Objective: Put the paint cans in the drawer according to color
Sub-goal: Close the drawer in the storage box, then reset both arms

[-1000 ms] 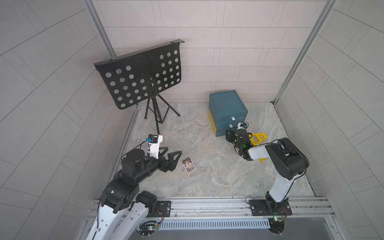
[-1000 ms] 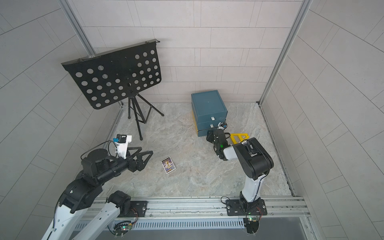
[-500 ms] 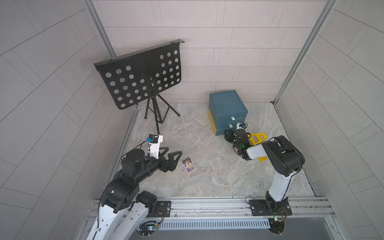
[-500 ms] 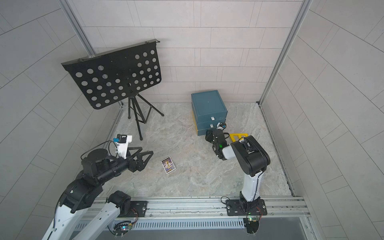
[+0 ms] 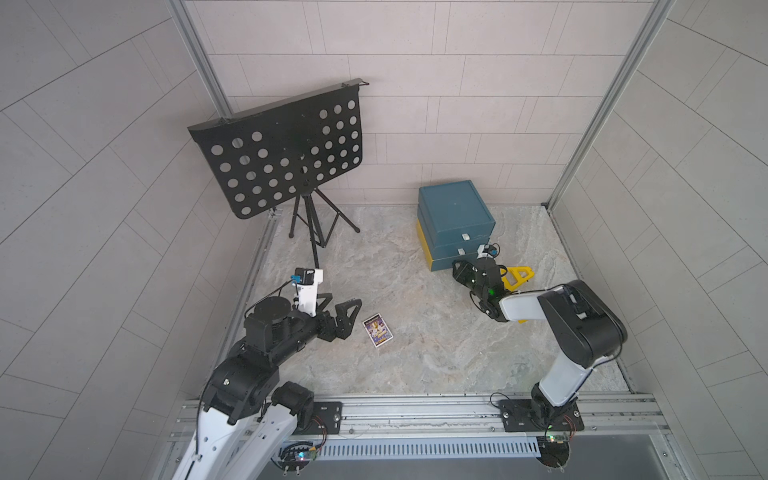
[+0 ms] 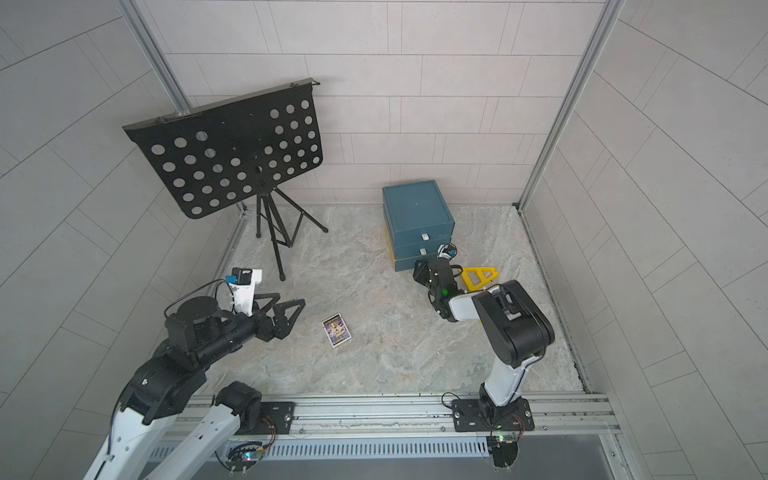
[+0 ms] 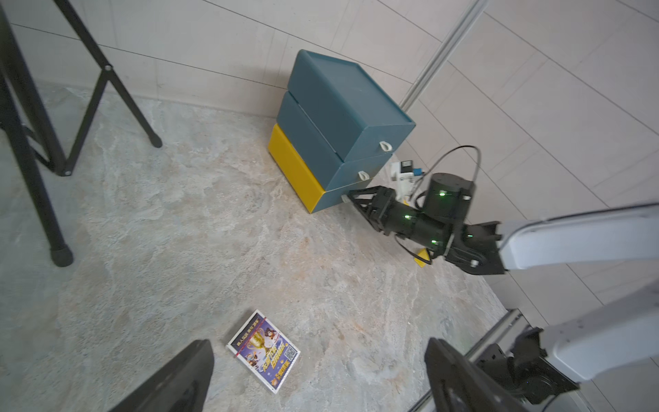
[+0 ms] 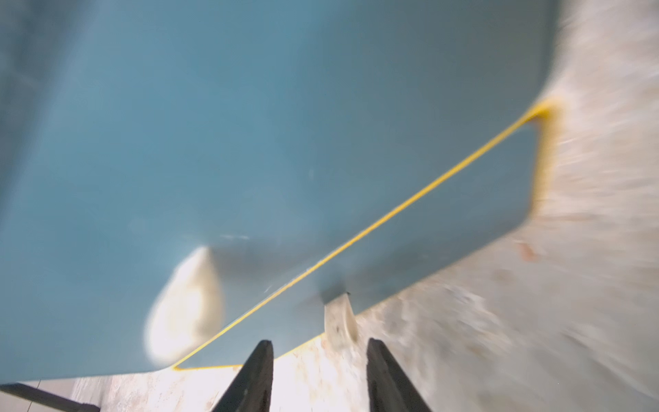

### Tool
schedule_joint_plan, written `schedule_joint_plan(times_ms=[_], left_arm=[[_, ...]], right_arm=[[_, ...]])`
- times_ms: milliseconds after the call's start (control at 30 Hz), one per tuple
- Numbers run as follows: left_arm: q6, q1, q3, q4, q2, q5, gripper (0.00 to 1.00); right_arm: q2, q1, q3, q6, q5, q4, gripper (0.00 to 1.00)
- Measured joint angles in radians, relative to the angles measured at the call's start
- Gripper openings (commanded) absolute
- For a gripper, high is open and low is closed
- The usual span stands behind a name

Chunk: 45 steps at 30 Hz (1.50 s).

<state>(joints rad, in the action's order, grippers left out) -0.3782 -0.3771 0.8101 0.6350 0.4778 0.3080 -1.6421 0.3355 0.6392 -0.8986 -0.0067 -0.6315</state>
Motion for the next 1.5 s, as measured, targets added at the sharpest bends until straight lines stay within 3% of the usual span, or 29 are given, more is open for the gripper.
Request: schedule_joint_plan(times_ms=[100, 133, 167, 200, 333, 500, 600, 733, 933, 1000, 1133, 1300, 1500], left_arm=[[-0.012, 0.000, 0.016, 0.036, 0.024, -0.086, 1.00], [-0.015, 0.000, 0.027, 0.047, 0.042, -0.113, 1.00], [-0.021, 0.000, 0.039, 0.059, 0.063, -0.144, 1.00], [-0.026, 0.000, 0.046, 0.063, 0.080, -0.165, 1.00], [-0.068, 0.000, 0.059, 0.074, 0.171, -0.277, 1.00], [-0.142, -0.007, 0.051, 0.032, 0.256, -0.438, 1.00], [-0.128, -0.008, -0.011, -0.097, 0.301, -0.501, 1.00], [0.001, -0.008, -0.198, -0.354, 0.359, -0.571, 1.00], [0.197, -0.005, -0.399, -0.677, 0.488, -0.773, 1.00], [0.270, 0.016, -0.433, -0.833, 0.548, -0.788, 1.00], [0.369, 0.094, -0.465, -1.062, 0.681, -0.761, 1.00], [0.401, 0.217, -0.509, -1.275, 0.791, -0.620, 1.00], [0.406, 0.262, -0.544, -1.433, 0.861, -0.550, 1.00]], right_arm=[[0.211, 0.001, -0.018, 0.011, 0.045, 0.174, 0.62], [0.290, 0.003, -0.022, 0.020, 0.062, 0.240, 0.74], [0.363, 0.003, -0.025, 0.033, 0.079, 0.305, 0.97], [0.428, 0.003, -0.029, 0.043, 0.097, 0.361, 1.00], [0.663, 0.003, -0.034, 0.127, 0.187, 0.595, 1.00], [0.817, 0.002, -0.033, 0.229, 0.317, 0.785, 1.00], [0.841, 0.002, -0.032, 0.259, 0.420, 0.864, 1.00], [0.838, 0.002, -0.034, 0.313, 0.526, 0.906, 1.00], [0.868, -0.014, -0.098, 0.396, 0.614, 0.846, 1.00], [0.865, -0.031, -0.131, 0.434, 0.625, 0.793, 1.00], [0.826, -0.075, -0.223, 0.528, 0.619, 0.624, 1.00], [0.670, -0.140, -0.302, 0.617, 0.579, 0.391, 1.00], [0.439, -0.166, -0.387, 0.710, 0.553, 0.054, 1.00]])
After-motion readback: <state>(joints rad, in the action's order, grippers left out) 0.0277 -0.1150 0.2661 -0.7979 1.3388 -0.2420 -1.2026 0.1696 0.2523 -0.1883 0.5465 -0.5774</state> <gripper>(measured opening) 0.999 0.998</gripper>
